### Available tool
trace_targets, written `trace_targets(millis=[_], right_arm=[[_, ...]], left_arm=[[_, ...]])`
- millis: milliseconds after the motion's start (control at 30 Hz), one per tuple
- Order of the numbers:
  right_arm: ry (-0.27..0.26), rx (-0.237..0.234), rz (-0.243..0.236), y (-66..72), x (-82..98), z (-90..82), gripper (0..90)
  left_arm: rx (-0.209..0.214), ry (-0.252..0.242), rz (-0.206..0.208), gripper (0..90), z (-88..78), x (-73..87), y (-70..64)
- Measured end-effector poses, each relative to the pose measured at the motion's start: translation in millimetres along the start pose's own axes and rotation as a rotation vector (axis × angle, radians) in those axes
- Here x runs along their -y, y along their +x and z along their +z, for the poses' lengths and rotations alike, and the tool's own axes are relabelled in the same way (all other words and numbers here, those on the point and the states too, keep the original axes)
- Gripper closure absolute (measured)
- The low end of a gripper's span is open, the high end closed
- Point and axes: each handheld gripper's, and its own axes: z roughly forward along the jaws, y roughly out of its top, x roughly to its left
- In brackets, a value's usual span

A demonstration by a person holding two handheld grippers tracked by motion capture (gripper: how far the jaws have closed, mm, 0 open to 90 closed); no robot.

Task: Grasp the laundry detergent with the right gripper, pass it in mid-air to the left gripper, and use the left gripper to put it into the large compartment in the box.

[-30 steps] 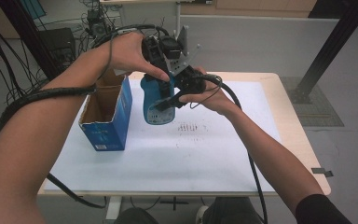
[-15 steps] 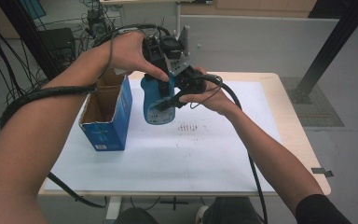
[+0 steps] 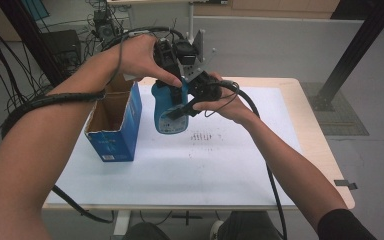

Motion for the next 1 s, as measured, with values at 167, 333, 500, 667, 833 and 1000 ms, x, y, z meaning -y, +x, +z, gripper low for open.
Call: trace_targets(millis=[167,333,500,667,833,1000], right_arm=[[-0.002,-0.003,-0.001,-0.1,0.9,0.2,43.3],[0.004,-0.008,0.001,0.9,1.5,1.6,43.2],[-0.001,-0.007,0.002,1.2,1.8,1.9,43.2],[0.001,-0.006,0.001,1.3,2.2,1.7,43.1],[0.003,-0.008,0.002,1.4,2.9,2.0,42.9],[0.0,-0.016,0.005,1.6,3.0,2.4,42.8]], left_arm=[[-0.002,-0.002,-0.001,35.5,1.0,0.4,-0.8],[0.003,0.01,-0.001,35.6,2.3,0.6,-1.2],[-0.002,0.009,-0.004,35.7,2.3,0.4,-2.1],[0.001,0.012,0.004,35.8,2.8,0.2,-2.1],[0.001,0.015,0.008,36.0,3.3,-0.2,-2.1],[0.007,0.017,0.007,36.1,3.4,0.2,-2.0]])
